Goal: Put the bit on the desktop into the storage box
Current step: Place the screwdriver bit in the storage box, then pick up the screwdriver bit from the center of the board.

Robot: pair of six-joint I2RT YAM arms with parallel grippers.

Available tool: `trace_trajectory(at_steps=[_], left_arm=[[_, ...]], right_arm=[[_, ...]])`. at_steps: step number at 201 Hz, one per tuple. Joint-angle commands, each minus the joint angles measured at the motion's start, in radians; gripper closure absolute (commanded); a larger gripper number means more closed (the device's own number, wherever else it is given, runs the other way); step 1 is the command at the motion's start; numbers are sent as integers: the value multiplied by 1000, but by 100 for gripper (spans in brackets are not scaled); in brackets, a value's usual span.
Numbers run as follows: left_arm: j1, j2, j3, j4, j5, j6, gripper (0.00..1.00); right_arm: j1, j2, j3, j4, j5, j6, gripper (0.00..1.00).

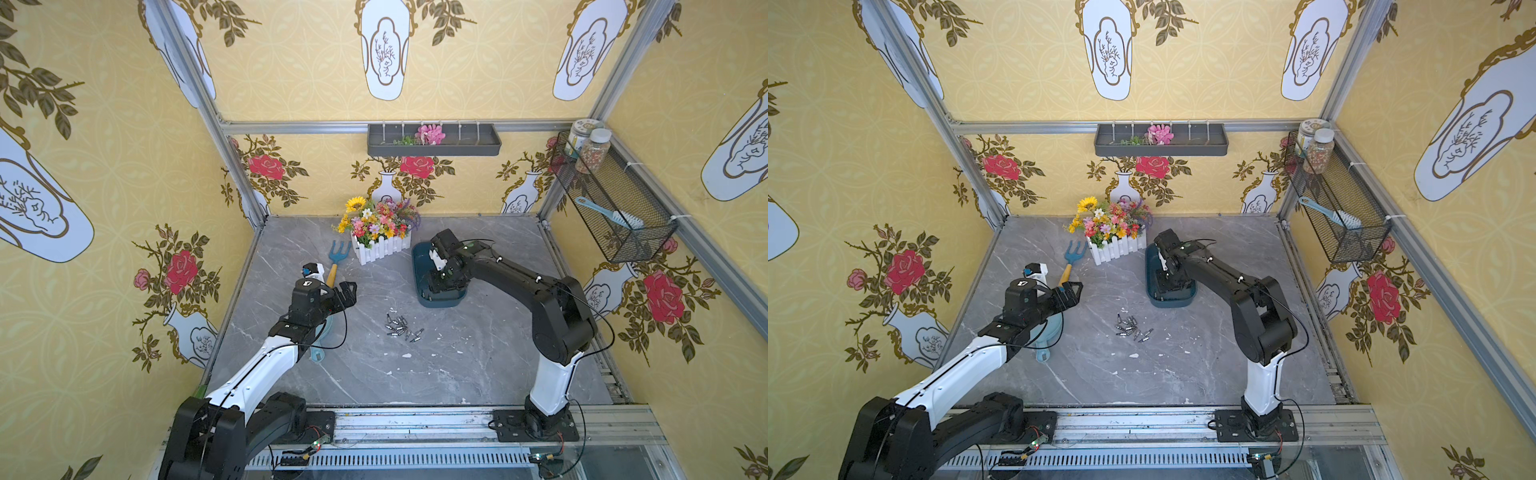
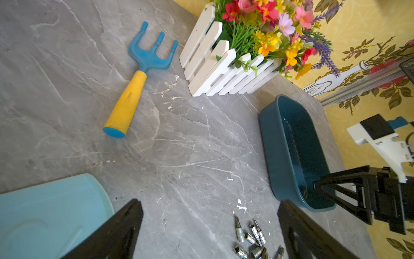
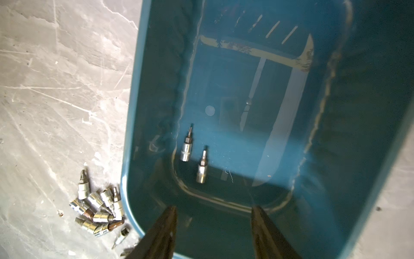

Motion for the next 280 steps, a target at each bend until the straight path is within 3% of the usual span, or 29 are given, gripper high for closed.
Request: trace_trajectory(at_steps=[1,31,78,123,181,280], left_arm=[[-14,5,8,-19,16,6,1],[-58,14,34,-75,-18,28,4],[-217,44,112,-195,-112,124,4],[-399,121,202,-282,-200,205,5],[-548,279,352,-378,-185,274,14],[-654,632,654,-639,-63,287,33]], right_arm=[[0,-44,-19,6,30,-20,38],[-7,-113,-57,5,65,-24,28],[-63,-249,-148,40,69,-26,0],[-175,-372,-244,79,13,-12,3],[-334,-471,-352,124,-85,8,3],[-494,-547,-480,191,-218,44,3]])
